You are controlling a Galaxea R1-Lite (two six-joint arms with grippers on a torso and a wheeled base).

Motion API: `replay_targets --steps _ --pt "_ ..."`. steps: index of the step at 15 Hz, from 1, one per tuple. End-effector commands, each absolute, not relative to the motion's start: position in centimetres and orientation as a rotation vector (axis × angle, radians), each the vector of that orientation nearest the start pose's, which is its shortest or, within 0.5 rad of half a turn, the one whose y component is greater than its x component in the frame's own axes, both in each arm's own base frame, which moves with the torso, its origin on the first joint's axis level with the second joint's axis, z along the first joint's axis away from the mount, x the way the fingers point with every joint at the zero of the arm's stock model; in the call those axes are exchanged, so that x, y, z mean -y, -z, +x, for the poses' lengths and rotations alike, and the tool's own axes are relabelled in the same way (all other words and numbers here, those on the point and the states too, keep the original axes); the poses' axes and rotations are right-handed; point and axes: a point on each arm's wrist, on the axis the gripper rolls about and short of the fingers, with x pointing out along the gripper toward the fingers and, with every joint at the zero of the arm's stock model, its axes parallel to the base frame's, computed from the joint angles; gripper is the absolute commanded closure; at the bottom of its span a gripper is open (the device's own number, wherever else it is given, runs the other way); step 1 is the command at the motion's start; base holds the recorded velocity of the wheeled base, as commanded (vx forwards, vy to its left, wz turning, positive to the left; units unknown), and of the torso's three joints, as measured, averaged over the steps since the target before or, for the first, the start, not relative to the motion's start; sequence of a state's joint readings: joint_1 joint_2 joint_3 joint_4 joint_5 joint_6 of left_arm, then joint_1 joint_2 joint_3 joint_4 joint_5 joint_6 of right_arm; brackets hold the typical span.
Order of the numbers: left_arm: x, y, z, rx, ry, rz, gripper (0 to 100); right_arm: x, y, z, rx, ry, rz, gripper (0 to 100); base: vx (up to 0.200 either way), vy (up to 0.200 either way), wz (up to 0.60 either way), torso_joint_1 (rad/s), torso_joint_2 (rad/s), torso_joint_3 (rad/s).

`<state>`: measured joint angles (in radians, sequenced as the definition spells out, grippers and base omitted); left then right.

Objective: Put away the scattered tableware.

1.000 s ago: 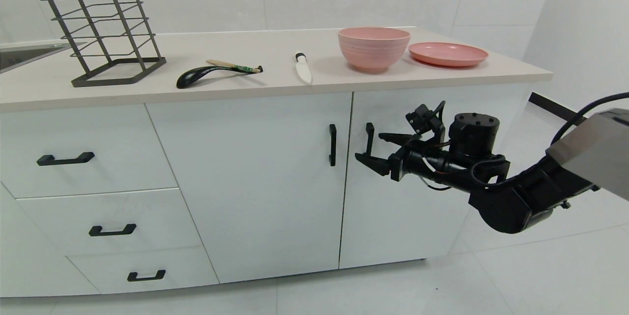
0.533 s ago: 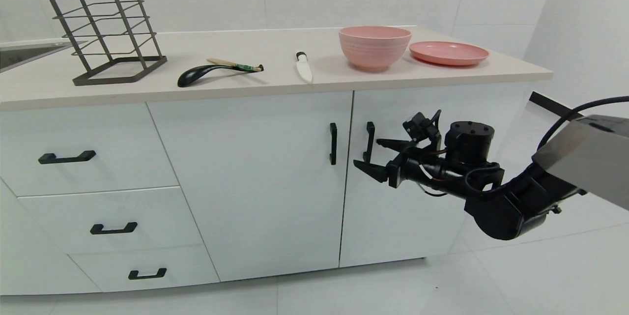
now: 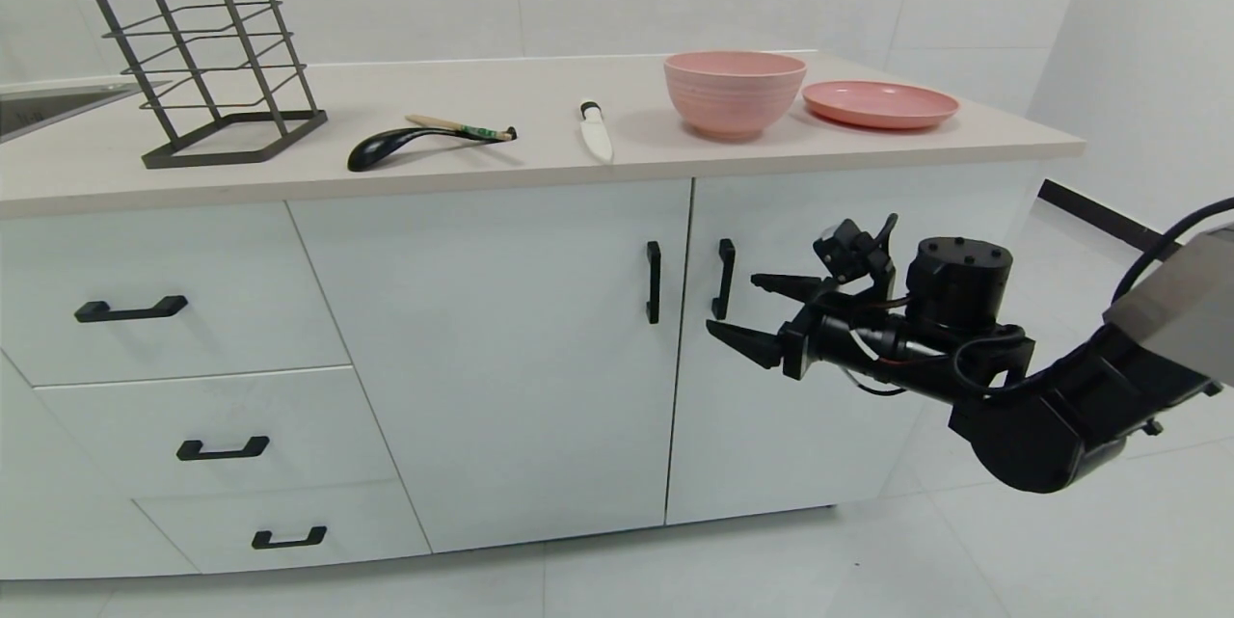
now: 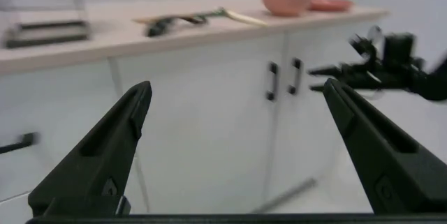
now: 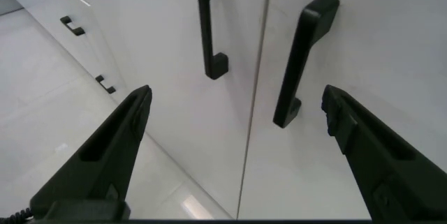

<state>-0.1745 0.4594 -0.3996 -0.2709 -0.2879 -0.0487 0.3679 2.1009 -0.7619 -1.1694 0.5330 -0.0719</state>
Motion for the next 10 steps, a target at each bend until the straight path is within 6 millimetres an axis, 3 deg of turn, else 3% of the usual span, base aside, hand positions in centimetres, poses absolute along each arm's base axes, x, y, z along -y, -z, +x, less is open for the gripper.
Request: replay_targets --steps 1,2,3,5,7,10 --pt "3.2 -22.0 6.9 -0.041 0.707 -0.035 0 -14.0 -9.6 33.0 -0.127 -0.908 -0.054 0 0.000 0.000 0.00 0.000 0.00 0.000" --pt "3.2 -22.0 6.9 -0.041 0.707 -0.035 0 -14.0 -9.6 33.0 -0.127 -0.908 -0.054 0 0.000 0.000 0.00 0.000 0.00 0.000" --pt "4.6 -21.7 9.6 -0.056 0.792 0.013 0 -14.2 -9.5 32.9 -0.130 -0.915 -0.054 0 0.000 0.000 0.00 0.000 0.00 0.000" --pt "6.0 -20.9 13.1 -0.067 0.816 0.078 0 -14.3 -9.5 32.9 -0.129 -0.918 -0.055 0 0.000 0.000 0.00 0.000 0.00 0.000" --pt "6.7 -19.9 14.9 -0.110 0.822 0.077 0 -14.5 -9.5 32.8 -0.129 -0.922 -0.056 0 0.000 0.000 0.00 0.000 0.00 0.000" --pt "8.5 -19.1 15.9 -0.141 0.907 0.080 0 -14.4 -9.8 33.0 -0.111 -0.917 -0.070 0 0.000 0.000 0.00 0.000 0.00 0.000"
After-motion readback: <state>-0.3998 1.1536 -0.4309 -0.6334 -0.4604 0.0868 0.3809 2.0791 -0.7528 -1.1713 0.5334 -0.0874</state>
